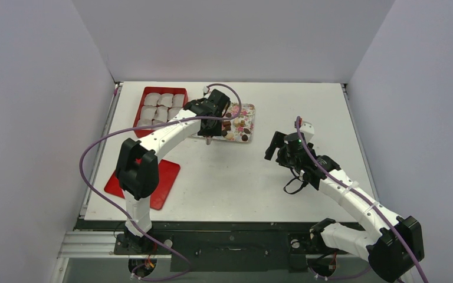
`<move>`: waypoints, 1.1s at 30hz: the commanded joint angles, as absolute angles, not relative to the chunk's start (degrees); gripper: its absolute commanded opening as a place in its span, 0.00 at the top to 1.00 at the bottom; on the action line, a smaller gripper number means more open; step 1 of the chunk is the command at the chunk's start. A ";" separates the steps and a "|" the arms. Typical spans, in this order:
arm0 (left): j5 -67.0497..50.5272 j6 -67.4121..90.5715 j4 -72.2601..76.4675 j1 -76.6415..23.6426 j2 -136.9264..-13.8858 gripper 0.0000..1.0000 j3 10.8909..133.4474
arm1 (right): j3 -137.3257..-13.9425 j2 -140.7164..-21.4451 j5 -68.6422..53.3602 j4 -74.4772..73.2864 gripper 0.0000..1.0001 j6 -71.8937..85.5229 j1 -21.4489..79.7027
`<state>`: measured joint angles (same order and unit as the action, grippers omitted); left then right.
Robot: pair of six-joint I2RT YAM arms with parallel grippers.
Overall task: Pack the chocolate
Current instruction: Pick up the fake chocolate from the plate.
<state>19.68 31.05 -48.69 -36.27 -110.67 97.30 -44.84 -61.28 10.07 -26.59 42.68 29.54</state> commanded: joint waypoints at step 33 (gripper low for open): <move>22.35 29.69 -51.07 -36.23 -107.44 0.87 102.72 | -43.22 -58.78 10.26 -24.58 0.11 42.90 29.02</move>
